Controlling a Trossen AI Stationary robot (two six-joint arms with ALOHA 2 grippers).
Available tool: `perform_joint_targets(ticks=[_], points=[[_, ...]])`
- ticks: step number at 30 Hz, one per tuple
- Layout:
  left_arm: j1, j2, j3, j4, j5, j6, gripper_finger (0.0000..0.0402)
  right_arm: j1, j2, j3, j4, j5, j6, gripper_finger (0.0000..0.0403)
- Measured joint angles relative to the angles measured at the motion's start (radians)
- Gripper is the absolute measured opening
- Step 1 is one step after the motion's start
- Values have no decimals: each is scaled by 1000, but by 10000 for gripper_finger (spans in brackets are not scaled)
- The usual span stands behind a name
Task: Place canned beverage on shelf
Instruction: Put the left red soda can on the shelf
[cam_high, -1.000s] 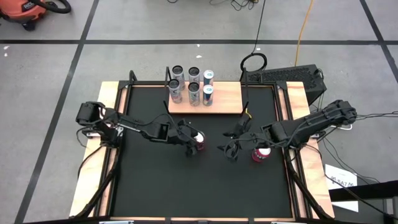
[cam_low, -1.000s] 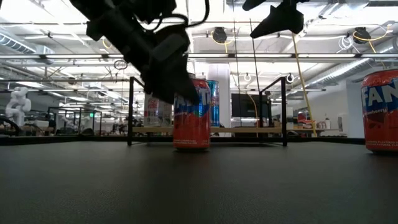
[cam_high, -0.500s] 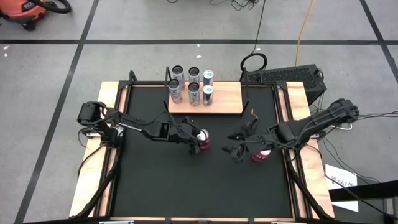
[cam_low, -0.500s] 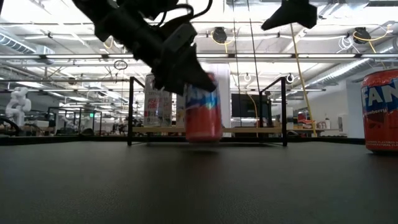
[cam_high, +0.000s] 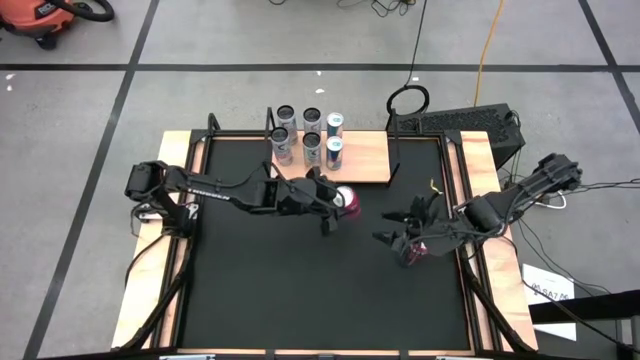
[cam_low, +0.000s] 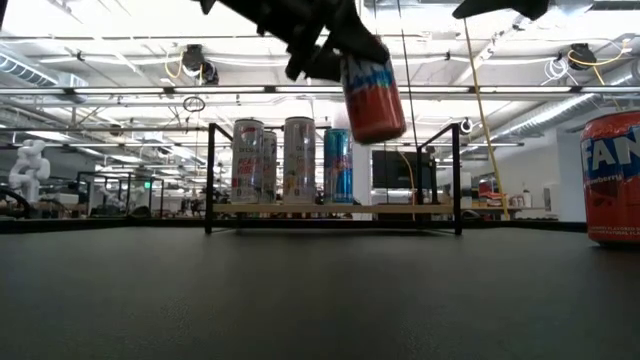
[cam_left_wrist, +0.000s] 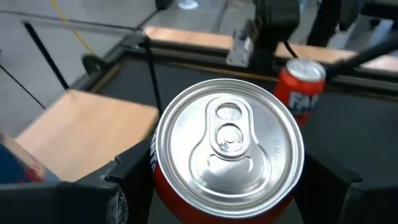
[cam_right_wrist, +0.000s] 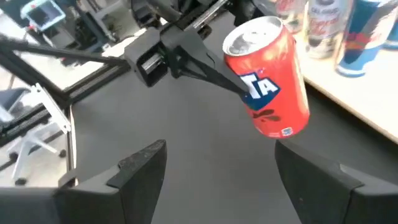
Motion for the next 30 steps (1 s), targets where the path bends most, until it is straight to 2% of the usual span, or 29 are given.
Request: perform_joint_targets(ticks=[6,15,22,27,30], points=[[28,29,129,-36,-20,25,282,19,-51,0,-36,52,-1,286],[79,185,363,-152,-25,72,282,23,-133,0,-95,99,37,286],[190,316,557,-293,-44,71,282,22,-166,0,-188,100,155,286],[267,365,626,-306,-35,69,282,22,-165,0,-208,103,199,286],[307,387,647,-310,-36,68,282,22,-166,0,-226,150,226,286]])
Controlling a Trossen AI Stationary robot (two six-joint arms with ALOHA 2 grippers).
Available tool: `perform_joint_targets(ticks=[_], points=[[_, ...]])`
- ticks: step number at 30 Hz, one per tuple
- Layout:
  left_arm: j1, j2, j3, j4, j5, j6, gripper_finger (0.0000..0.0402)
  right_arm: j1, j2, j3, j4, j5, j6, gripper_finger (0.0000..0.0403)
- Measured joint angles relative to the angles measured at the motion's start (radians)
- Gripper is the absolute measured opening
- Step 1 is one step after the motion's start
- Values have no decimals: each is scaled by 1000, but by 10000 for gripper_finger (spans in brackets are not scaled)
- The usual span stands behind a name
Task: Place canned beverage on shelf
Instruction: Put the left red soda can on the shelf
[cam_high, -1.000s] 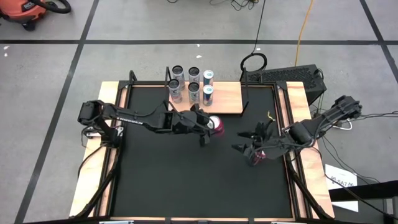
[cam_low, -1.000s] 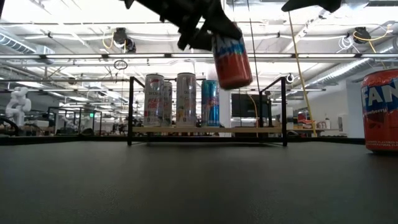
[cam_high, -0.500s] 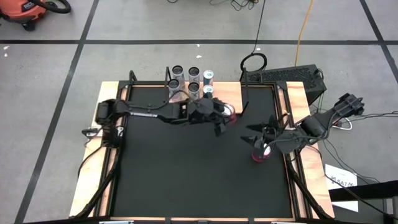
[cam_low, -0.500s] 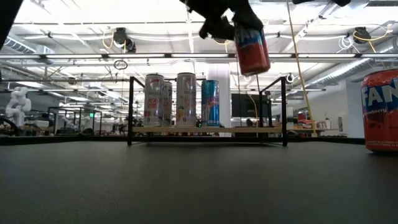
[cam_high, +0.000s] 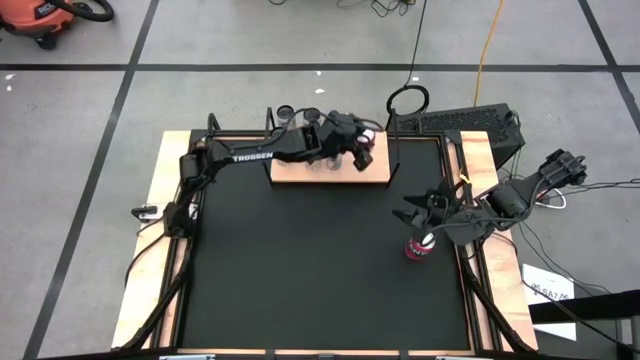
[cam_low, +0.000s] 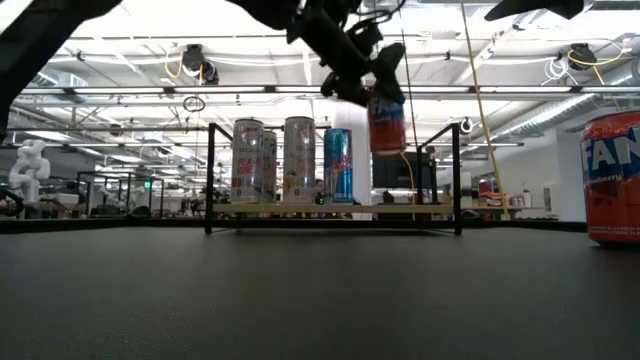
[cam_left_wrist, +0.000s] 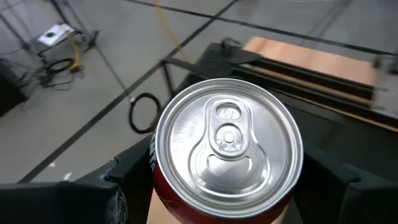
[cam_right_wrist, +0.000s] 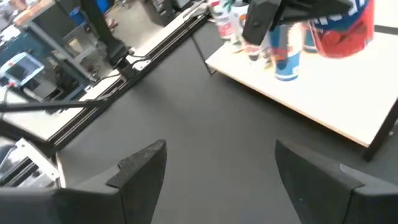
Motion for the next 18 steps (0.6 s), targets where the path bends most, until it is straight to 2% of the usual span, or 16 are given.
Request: perform_joint_targets(ticks=[2,7,13,18], points=[[18,4,1,-2,9,0,282,-4,-4,0,-14,21,22,286],[5,5,1,-27,114,29,281,-43,-1,0,-27,22,22,286],[-22,25,4,-18,129,87,281,-99,-19,0,-27,26,2,286],[-33,12,0,-143,116,79,281,-112,-32,0,-28,25,1,286]])
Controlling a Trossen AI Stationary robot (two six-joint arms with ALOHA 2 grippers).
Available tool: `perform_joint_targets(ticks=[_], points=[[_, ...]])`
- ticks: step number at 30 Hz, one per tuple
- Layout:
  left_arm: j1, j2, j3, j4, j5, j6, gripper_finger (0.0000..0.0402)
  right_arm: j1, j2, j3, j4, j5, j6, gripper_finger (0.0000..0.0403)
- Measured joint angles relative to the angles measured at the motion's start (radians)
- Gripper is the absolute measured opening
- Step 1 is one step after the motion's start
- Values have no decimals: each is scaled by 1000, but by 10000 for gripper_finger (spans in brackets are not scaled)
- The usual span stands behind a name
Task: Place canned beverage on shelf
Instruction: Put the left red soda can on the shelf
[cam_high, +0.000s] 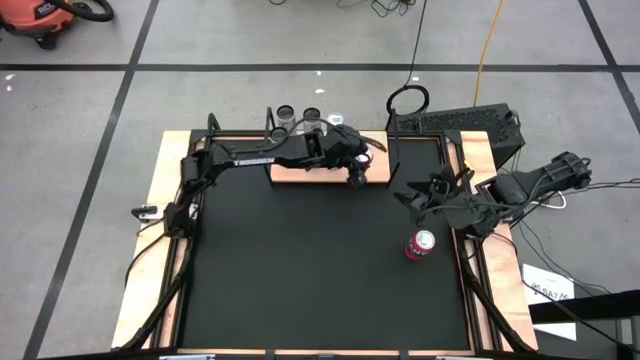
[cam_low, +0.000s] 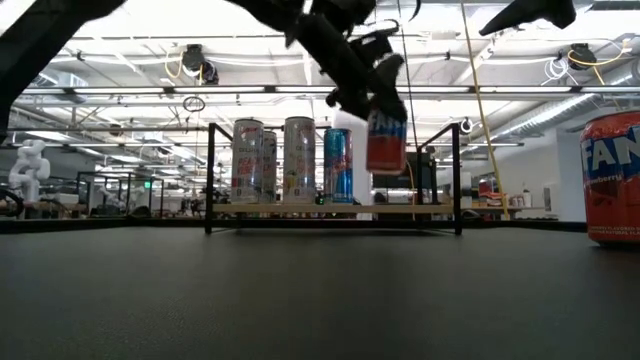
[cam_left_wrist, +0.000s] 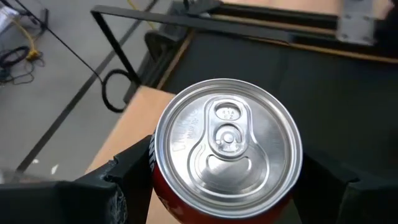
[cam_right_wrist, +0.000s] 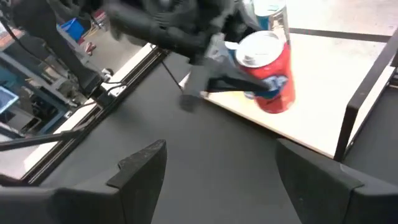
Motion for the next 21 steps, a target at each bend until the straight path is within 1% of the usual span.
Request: perform_joint_targets(ticks=[2,5,7,9,11,14,17,21], points=[[-21,-50,0,-73,4,0,281,0,1,0,0,-4,-15,286],[-56,-108,6,-113,18,0,281,0,12,0,5,-5,-47,286],[-76,-117,6,-144,44,-2,281,0,16,0,13,-6,-72,286],[-97,-112,0,-157,88,-36,281,0,20,0,24,-6,-81,286],[-118,-105,-1,-155,118,-93,281,0,24,0,41,-6,-99,286],[-153,-104,1,-141,125,-164,281,6,40,0,77,-7,-103,286],[-200,-102,-46,-101,112,-209,281,23,71,1,106,-36,-104,286],[-279,-96,-109,-45,76,-234,281,46,138,1,105,-39,-96,286]])
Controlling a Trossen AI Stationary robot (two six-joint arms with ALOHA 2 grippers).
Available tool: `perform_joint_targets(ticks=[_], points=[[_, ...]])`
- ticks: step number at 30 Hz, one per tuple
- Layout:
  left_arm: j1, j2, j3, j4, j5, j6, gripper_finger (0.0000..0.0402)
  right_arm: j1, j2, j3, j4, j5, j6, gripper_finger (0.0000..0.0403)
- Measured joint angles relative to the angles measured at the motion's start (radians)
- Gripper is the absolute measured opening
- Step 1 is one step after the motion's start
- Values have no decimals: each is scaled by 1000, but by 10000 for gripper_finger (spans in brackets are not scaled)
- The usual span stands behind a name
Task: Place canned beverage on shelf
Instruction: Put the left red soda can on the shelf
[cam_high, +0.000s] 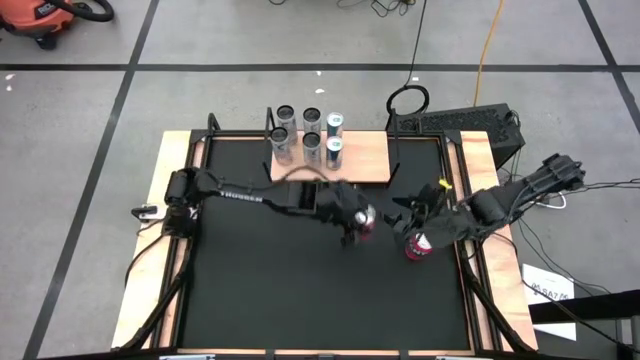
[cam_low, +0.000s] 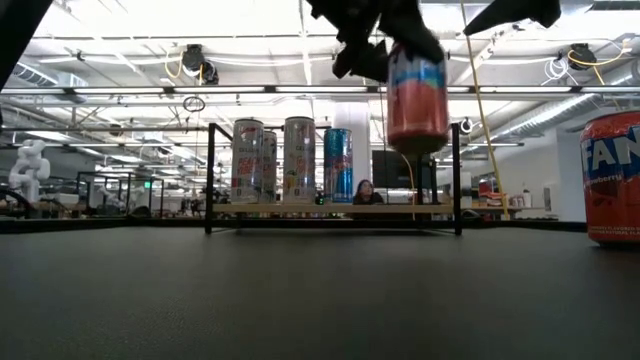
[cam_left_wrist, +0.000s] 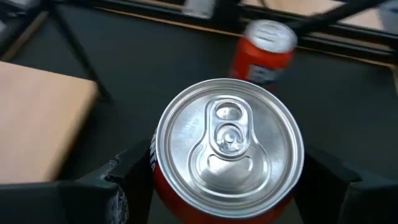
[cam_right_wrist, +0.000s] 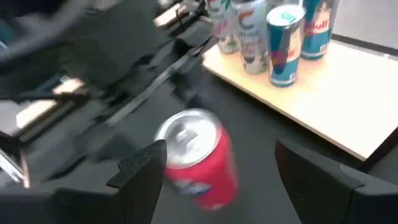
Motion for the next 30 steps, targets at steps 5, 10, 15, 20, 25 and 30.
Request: perform_joint_targets(ticks=[5,10,15,20,25,30], points=[[-65,1,-58,43,-56,-38,282,34,63,0,19,0,0,286],[-104,37,-158,199,-84,-53,282,58,130,0,27,-49,3,289],[-117,68,-210,277,-75,-102,285,93,182,0,50,-75,-1,313],[-116,106,-217,275,-81,-102,331,97,223,0,31,-89,-5,350],[-116,141,-216,307,-81,-78,381,97,270,0,52,-109,-31,367],[-116,154,-217,280,-69,-76,389,96,300,-1,25,-124,-14,368]])
